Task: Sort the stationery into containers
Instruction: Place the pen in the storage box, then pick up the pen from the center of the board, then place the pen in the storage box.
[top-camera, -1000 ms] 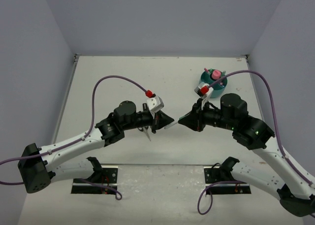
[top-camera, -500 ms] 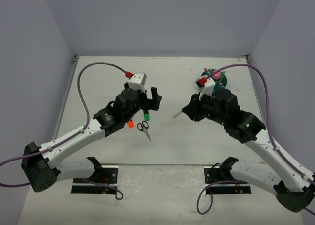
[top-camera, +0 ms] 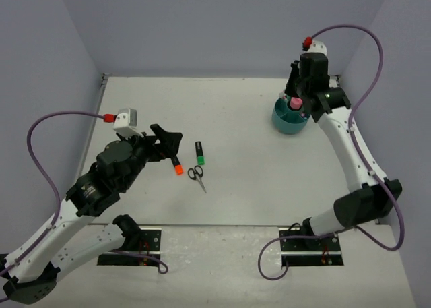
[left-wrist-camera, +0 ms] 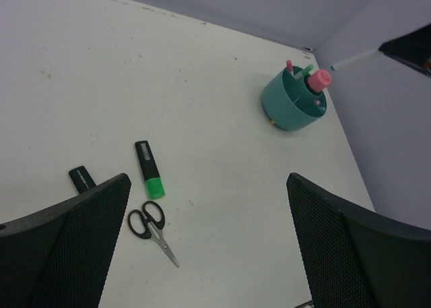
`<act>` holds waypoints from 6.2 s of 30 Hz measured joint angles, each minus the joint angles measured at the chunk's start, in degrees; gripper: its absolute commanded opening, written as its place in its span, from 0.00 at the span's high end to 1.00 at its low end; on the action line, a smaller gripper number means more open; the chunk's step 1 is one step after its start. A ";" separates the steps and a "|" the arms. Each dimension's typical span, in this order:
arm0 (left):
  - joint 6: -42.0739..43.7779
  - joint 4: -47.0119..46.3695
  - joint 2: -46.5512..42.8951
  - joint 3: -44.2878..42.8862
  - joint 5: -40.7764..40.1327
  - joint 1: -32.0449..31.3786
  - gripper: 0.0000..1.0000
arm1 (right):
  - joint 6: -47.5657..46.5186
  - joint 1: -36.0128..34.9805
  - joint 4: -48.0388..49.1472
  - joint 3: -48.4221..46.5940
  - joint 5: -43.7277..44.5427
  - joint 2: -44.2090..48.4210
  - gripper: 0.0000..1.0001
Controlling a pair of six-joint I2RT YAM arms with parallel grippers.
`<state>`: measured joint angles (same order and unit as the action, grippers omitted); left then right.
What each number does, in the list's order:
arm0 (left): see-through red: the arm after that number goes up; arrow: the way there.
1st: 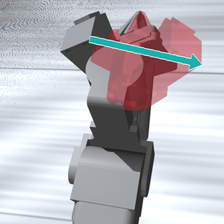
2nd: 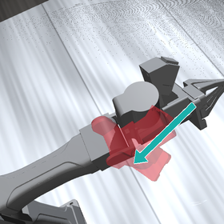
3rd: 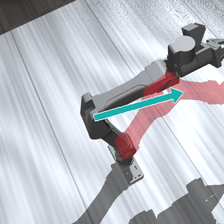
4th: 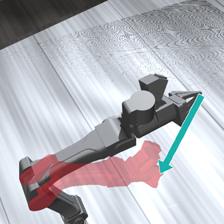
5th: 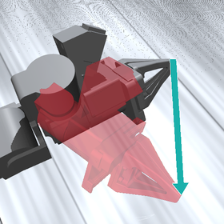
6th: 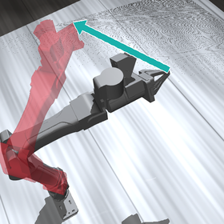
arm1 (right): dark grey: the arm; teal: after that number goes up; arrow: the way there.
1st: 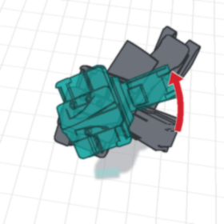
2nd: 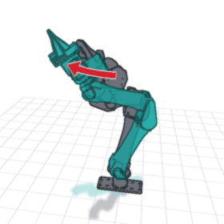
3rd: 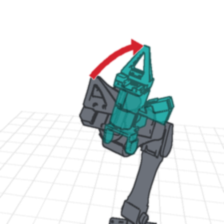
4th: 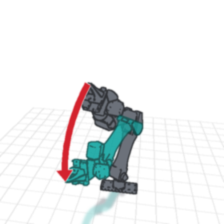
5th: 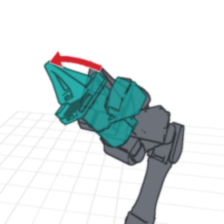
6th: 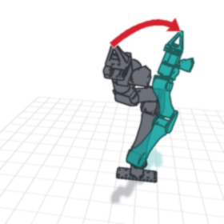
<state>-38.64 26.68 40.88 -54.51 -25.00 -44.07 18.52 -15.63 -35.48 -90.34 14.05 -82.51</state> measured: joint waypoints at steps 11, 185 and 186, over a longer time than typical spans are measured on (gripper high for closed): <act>2.72 8.85 -7.23 3.45 3.69 -0.03 0.00 | -4.63 4.11 -2.55 -20.28 6.53 -26.62 1.00; -43.90 -1.25 10.37 14.83 2.95 1.49 1.00 | 25.59 -46.17 47.98 42.44 -11.04 -0.10 1.00; -43.88 -1.28 10.37 14.83 3.01 1.45 0.99 | 25.60 -46.31 47.58 42.38 -10.49 0.03 1.00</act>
<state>-82.52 25.40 51.24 -39.68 -21.99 -42.62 44.12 -61.93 12.09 -47.97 3.56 -82.48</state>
